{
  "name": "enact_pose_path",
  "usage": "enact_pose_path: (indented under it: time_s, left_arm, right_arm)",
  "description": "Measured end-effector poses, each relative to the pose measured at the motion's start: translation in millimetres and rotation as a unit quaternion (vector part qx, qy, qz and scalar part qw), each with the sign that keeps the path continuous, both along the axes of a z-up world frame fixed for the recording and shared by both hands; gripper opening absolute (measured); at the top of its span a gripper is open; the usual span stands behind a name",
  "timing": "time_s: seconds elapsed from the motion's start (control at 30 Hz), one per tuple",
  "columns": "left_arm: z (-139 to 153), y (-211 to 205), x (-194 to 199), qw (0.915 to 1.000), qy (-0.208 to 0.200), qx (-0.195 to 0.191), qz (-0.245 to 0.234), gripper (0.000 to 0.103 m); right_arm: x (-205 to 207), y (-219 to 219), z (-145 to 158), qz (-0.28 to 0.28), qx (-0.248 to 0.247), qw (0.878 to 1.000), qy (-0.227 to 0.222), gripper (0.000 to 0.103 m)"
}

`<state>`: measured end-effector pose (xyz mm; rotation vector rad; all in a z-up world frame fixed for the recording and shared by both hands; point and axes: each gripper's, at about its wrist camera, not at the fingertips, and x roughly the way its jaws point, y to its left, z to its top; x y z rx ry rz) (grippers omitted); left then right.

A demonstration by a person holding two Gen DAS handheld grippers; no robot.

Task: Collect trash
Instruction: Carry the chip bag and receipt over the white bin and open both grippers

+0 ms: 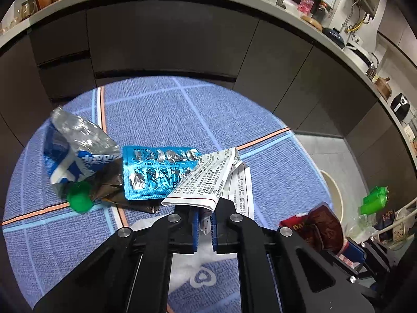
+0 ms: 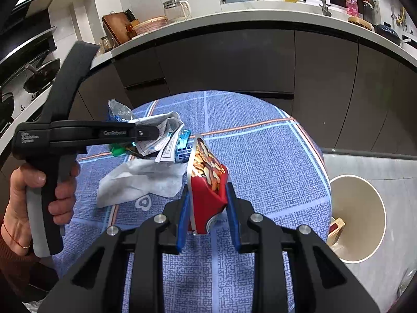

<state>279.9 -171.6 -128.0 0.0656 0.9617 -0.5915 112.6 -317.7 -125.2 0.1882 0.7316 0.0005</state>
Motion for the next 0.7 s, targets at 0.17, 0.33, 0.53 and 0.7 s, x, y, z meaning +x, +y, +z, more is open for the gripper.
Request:
enact_pose_path:
  time_s: [0.17, 0.33, 0.53, 0.7]
  left_arm:
    - [29.0, 4.8, -23.6, 0.9995, -0.026, -0.018, -0.004, 0.005]
    - [53.3, -1.3, -48.2, 0.9982, -0.048, -0.031, -0.018, 0.005]
    - [81.7, -21.7, -77.3, 0.9948, -0.071, -0.053, -0.051, 0.005]
    - [95.8, -52.8, -98.2, 0.9904, -0.080, -0.068, -0.090, 0.005]
  right_arm:
    - [-8.8, -5.6, 11.7, -0.002, 0.001, 1.000, -0.020, 0.027]
    - [-20.2, -13.7, 26.9, -0.011, 0.000, 0.999, -0.044, 0.027]
    - [-41.5, -36.2, 45.0, -0.035, -0.003, 0.997, -0.072, 0.027]
    - [-60.9, -63.7, 52.8, -0.065, -0.006, 0.994, -0.087, 0.027]
